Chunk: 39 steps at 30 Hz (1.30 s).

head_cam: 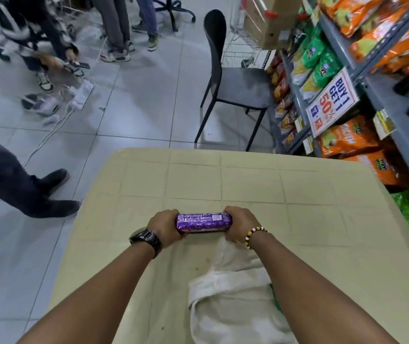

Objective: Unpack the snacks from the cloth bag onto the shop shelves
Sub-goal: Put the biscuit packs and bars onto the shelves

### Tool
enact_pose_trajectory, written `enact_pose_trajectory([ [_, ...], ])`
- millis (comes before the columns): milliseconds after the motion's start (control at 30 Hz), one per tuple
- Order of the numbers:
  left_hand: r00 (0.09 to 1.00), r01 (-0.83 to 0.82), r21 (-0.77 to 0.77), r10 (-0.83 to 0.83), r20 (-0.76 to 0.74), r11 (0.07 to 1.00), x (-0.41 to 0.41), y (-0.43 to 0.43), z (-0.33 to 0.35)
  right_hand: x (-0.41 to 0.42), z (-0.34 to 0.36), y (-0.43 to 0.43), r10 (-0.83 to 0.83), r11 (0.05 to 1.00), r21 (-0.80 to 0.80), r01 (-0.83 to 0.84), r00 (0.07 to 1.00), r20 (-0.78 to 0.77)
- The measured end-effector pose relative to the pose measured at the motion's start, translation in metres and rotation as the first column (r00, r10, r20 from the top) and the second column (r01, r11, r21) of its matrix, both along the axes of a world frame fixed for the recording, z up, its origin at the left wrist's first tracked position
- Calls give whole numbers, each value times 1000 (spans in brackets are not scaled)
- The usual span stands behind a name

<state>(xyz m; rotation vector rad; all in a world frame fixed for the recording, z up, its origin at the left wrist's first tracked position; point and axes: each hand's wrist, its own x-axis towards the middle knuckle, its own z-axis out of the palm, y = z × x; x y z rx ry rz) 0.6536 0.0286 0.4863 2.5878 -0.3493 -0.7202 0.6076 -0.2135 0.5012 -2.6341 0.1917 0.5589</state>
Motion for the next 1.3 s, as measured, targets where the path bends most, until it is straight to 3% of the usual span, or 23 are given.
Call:
enact_pose_trajectory([
  [267, 965, 251, -39, -248, 81, 967, -13, -71, 92, -71, 83, -63, -181, 983, -7, 183, 974, 135],
  [433, 822, 547, 13, -540, 179, 837, -55, -167, 177, -176, 171, -128, -362, 923, -63, 380, 912, 195],
  [600, 526, 838, 22, -817, 234, 546, -159, -294, 276, -341, 270, -187, -554, 773, -199, 602, 794, 248],
  [700, 303, 951, -27, -910, 284, 308, -252, -357, 335, -455, 336, -197, -650, 653, -260, 711, 703, 290],
  [733, 181, 983, -44, -935, 305, 176, -304, -382, 356, -513, 359, -197, -679, 594, -280, 754, 657, 328],
  [800, 27, 1000, 2, -924, 382, 30, -378, -405, 389, -589, 398, -192, -740, 512, -319, 798, 598, 310],
  [933, -70, 997, 49, -915, 397, -55, -526, -432, 442, -741, 452, -175, -849, 327, -365, 872, 441, 292],
  [967, -128, 992, 39, -908, 398, -122, -578, -438, 453, -792, 465, -164, -874, 280, -360, 890, 392, 289],
  [1167, -301, 938, -50, -876, 377, -343, -795, -445, 512, -1000, 530, -115, -926, 119, -348, 930, 230, 299],
  [1300, -367, 908, -81, -876, 313, -410, -920, -444, 539, -1117, 556, -104, -940, 46, -363, 931, 163, 299],
])
